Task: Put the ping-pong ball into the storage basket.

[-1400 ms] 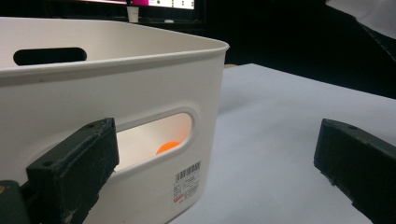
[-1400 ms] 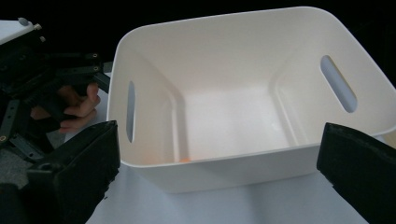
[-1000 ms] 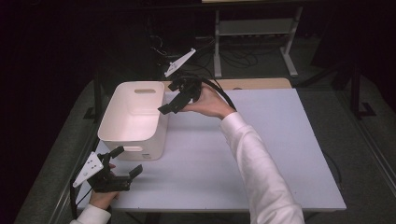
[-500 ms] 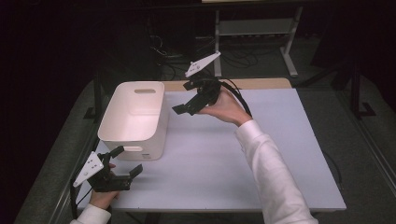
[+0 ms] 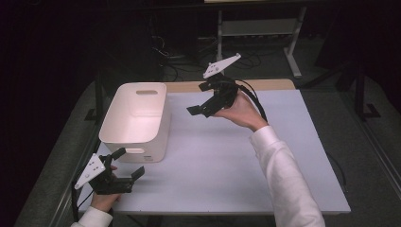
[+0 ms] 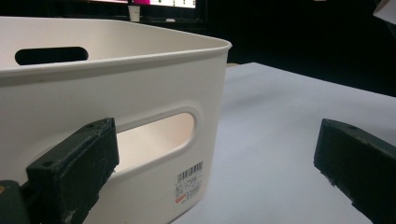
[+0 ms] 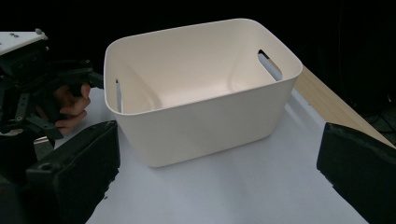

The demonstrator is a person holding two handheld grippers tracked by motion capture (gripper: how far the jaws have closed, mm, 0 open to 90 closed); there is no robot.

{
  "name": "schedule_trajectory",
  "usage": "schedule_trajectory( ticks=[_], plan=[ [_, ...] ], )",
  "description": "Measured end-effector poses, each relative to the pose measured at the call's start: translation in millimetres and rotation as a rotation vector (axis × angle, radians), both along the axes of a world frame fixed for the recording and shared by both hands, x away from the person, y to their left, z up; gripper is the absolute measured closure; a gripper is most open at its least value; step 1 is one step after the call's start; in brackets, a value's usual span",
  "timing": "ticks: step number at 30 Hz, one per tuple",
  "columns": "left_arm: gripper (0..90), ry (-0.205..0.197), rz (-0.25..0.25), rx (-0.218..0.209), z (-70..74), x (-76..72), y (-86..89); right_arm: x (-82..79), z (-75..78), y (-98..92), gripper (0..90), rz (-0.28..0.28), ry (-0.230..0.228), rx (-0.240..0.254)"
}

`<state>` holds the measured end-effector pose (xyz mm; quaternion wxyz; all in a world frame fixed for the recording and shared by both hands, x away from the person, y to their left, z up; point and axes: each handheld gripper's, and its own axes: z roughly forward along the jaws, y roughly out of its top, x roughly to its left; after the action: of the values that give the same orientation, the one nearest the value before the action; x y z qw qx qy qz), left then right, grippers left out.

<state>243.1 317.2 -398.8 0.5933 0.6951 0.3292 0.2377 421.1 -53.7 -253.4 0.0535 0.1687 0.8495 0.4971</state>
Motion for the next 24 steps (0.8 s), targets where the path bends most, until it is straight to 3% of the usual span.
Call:
schedule_trajectory(
  ticks=[7,14,24],
  plan=[
    [0.0,0.01,0.003,0.022,0.8,-0.4,0.6,-1.6,-2.7,-9.7,0.0,-0.017,0.007,0.005],
    [0.0,0.008,0.003,-0.002,0.0,-0.2,-0.4,-5.1,-8.5,-17.8,0.0,-0.033,0.008,0.001],
    [0.0,0.007,0.001,0.004,0.1,-0.3,-0.1,-11.8,-19.2,-31.7,0.0,-0.062,0.015,-0.008]
  ],
)
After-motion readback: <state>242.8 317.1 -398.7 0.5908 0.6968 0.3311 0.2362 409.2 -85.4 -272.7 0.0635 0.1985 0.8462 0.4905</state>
